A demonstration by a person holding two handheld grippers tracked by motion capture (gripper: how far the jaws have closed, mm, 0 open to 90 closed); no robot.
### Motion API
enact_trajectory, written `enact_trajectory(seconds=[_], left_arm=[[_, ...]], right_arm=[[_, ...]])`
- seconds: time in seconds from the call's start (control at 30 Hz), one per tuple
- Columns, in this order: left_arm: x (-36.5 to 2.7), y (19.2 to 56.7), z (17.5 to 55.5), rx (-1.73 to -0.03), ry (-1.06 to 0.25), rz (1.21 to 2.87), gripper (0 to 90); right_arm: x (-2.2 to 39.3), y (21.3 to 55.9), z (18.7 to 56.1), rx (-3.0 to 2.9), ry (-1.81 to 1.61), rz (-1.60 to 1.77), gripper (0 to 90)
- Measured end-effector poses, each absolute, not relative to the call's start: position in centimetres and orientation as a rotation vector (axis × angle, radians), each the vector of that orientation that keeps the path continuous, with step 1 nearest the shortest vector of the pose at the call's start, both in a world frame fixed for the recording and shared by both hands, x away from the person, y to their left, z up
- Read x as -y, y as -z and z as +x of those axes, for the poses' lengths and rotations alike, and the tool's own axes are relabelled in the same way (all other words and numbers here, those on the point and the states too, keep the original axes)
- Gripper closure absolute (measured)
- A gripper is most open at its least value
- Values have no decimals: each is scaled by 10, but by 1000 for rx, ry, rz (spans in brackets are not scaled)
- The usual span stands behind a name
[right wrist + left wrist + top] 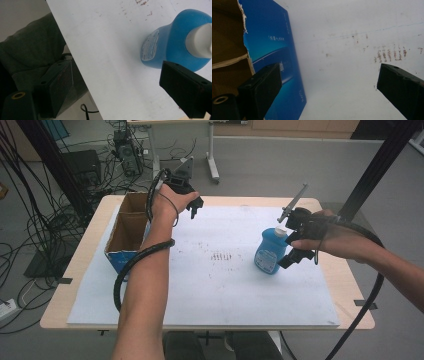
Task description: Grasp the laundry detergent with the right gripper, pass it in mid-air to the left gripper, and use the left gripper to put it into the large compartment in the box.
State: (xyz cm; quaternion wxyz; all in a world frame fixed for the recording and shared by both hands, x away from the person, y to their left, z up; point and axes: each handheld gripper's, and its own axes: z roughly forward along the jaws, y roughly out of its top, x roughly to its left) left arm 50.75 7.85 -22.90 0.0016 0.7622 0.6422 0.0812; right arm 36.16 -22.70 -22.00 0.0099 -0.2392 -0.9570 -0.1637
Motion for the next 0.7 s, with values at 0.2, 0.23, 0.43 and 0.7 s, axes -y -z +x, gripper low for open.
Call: enact_trajectory(seconds=[0.2, 0.23, 0.43, 0.7], left_arm=[[-78, 229, 507, -2019, -255, 2389, 63], [-78, 229, 507, -2017, -255, 2394, 63], [-76, 229, 507, -2013, -258, 2394, 63], [-75, 225, 505, -2007, -264, 2395, 62]], right_arm=[[227, 222, 361, 2984, 510, -746, 115], [228, 221, 361, 2983, 511, -749, 115], [231, 221, 360, 2985, 509, -752, 114], [240, 222, 357, 2992, 507, -786, 113]])
